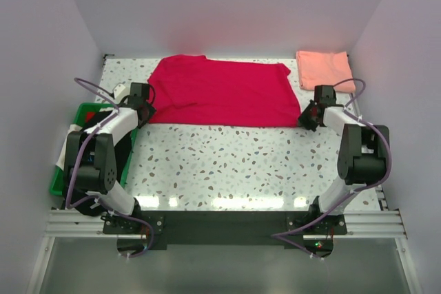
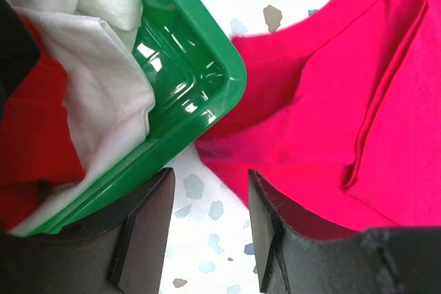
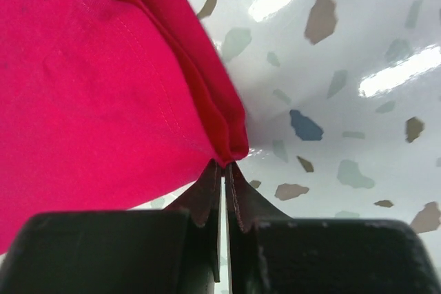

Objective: Fold and stack the t-shirts
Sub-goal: Fold the tshirt

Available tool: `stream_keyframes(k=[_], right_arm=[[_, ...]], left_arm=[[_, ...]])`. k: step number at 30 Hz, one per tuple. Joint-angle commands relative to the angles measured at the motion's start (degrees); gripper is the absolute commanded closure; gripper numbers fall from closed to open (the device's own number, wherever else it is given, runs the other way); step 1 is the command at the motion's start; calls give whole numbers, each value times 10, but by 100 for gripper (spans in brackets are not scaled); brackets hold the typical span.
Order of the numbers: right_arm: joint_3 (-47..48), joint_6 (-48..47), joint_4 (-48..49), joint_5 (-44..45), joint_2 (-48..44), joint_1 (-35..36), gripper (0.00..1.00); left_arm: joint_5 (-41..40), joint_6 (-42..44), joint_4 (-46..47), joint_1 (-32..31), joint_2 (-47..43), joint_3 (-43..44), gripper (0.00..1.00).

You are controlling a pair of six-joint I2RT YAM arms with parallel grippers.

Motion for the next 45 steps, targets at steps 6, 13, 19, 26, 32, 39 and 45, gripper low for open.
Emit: stream_keyframes(k=[6, 13, 19, 26, 32, 39, 45], right_arm=[[33, -22, -23, 8, -13, -53, 100], [38, -20, -17, -6, 2, -55, 100], [36, -20, -14, -8, 3, -56, 100], [36, -19, -14, -10, 3, -57, 100], [35, -18, -10, -16, 5, -59, 100], [31, -18, -9, -21, 3, -60, 100], [18, -18, -7, -23, -7, -61, 100]], left_arm=[[-1, -12, 6, -6, -25, -16, 48], [19, -14, 29, -21, -44, -54, 48], [19, -10, 32, -21, -96, -75, 47], [82, 26, 85, -28, -110, -68, 61], [95, 21, 89, -54, -37, -23, 67], [21, -15, 62, -54, 36, 14, 65], [-15, -43, 14, -51, 74, 16, 64]])
